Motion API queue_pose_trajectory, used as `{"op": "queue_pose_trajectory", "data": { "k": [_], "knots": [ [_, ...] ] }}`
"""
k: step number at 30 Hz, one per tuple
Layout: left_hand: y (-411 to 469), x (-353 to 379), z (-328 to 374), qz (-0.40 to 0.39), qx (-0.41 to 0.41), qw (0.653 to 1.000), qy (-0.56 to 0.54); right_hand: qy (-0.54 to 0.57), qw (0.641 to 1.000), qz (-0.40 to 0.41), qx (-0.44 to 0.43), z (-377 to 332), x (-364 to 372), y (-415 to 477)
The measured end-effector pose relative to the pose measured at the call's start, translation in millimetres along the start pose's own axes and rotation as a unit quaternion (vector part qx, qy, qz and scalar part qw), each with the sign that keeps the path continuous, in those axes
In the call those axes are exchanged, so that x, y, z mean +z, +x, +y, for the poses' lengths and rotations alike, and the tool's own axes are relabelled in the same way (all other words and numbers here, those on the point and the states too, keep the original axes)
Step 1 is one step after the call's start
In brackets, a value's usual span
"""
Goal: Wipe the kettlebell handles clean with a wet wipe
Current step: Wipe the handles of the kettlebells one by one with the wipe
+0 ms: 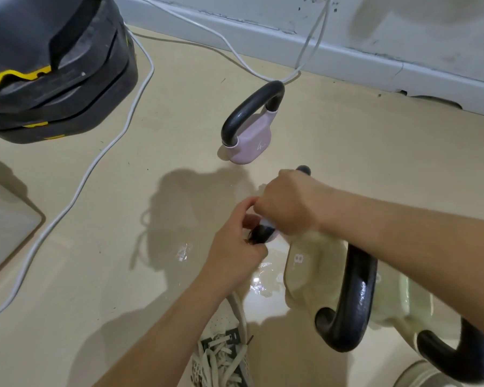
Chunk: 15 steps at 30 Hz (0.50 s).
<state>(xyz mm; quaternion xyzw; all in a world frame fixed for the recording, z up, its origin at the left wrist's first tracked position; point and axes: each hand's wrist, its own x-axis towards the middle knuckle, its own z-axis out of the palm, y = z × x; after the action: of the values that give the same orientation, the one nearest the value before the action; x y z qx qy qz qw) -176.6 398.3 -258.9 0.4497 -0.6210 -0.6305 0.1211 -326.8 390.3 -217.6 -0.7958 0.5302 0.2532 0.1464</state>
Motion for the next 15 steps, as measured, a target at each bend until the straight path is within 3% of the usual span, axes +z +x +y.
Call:
{"op": "queue_pose_trajectory", "data": {
  "k": [3, 6, 9, 13, 15],
  "knots": [
    [8.6, 6.0, 1.4, -0.037, 0.010, 0.997, 0.068, 0.090, 0.995, 0.033, 0.034, 28.9, 7.6, -0.7],
    [19.4, 3.7, 1.1, 0.012, 0.051, 0.986, 0.159, 0.172, 0.977, 0.072, 0.099, 42.2, 15.3, -2.4],
    [33.5, -13.1, 3.2, 0.050, 0.081, 0.981, 0.169, 0.241, 0.947, 0.112, 0.183, 33.9, 19.7, 2.4],
    [45.4, -43.0, 6.4, 0.041, 0.078, 0.975, 0.204, 0.254, 0.917, 0.108, 0.290, -2.6, 17.7, 10.6],
    [41.6, -46.0, 1.9, 0.025, 0.094, 0.969, 0.229, 0.256, 0.916, 0.086, 0.296, -24.6, 11.1, 9.1]
  ]
}}
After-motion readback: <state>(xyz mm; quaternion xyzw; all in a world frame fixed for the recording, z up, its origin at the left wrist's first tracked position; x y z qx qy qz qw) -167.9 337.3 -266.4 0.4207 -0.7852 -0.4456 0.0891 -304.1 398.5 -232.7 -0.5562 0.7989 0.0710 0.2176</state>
